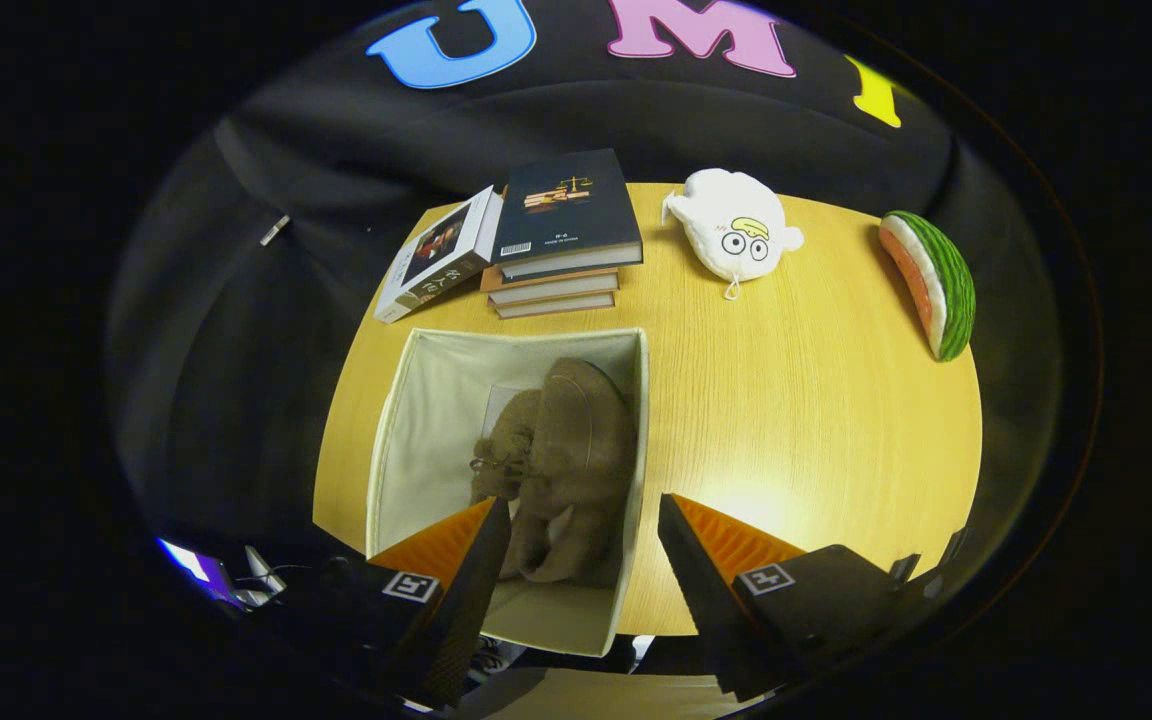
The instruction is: Open the storage box then place both shoes into the box .Put the left shoe in first, then the right shoe, with the right side of both shoes facing outward in a uniform manner.
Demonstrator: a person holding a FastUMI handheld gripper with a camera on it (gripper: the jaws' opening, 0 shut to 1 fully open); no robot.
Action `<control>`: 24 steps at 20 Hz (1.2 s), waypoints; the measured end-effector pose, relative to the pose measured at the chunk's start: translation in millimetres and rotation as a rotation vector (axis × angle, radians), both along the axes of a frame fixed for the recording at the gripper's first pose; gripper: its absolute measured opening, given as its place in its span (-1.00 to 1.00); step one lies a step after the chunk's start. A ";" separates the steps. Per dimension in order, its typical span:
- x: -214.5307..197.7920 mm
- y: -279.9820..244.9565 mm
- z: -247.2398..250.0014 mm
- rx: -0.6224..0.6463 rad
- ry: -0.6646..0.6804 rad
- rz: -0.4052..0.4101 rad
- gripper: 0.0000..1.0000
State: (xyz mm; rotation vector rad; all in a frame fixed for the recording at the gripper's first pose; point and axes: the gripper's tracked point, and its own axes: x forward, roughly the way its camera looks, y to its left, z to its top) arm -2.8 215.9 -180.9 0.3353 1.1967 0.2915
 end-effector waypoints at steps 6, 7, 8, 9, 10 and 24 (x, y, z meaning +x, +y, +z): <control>1.6 -13.7 5.7 0.013 -0.017 -0.024 0.85; 1.3 -16.0 7.3 0.015 -0.025 -0.029 0.85; 1.0 -18.8 9.8 0.017 -0.038 -0.034 0.85; 2.0 -21.8 12.4 0.019 -0.055 -0.039 0.85; 3.0 -24.3 17.0 0.026 -0.082 -0.044 0.85; 53.9 -156.4 113.4 -0.117 -0.606 -0.167 0.95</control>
